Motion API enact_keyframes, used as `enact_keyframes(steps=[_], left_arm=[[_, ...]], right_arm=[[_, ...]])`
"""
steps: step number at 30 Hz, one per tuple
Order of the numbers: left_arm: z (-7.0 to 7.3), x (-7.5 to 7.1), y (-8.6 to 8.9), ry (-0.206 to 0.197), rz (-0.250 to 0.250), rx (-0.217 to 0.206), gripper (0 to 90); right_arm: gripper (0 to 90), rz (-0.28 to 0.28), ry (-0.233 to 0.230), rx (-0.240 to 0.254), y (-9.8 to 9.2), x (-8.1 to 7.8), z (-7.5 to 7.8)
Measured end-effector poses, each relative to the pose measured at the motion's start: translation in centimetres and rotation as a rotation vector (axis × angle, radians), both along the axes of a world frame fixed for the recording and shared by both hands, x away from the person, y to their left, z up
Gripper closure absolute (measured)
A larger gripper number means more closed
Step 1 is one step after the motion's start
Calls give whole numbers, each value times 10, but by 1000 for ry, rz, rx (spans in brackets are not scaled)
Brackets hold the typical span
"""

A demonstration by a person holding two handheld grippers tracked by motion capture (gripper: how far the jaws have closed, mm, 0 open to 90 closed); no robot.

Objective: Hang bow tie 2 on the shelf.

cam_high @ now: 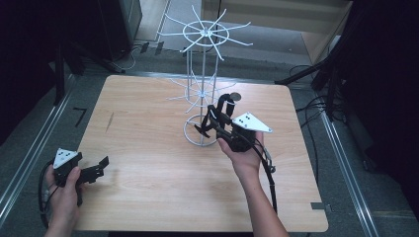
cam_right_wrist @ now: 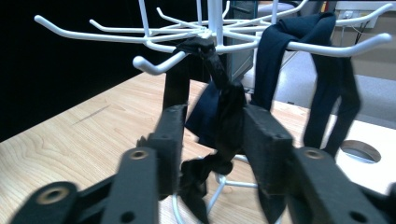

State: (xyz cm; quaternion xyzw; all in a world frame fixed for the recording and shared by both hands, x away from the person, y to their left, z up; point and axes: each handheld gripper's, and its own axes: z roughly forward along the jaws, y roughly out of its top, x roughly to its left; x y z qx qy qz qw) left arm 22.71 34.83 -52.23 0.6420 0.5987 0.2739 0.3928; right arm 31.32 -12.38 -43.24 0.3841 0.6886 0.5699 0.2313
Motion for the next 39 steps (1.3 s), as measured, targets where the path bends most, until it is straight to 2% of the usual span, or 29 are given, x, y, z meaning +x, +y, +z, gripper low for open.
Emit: enact_keyframes(steps=[8, 23, 30, 39], left_arm=[[0, 0, 0, -2, -1, 2, 14], [0, -1, -1, -5, 1, 9, 14], [0, -1, -1, -6, 2, 9, 14], [0, -1, -1, -6, 2, 11, 14]], right_arm=[[404, 22, 2, 10, -12, -6, -1], [164, -5, 49, 22, -41, -16, -11], [78, -19, 72, 40, -58, -21, -20], [73, -52, 83, 36, -75, -29, -29]])
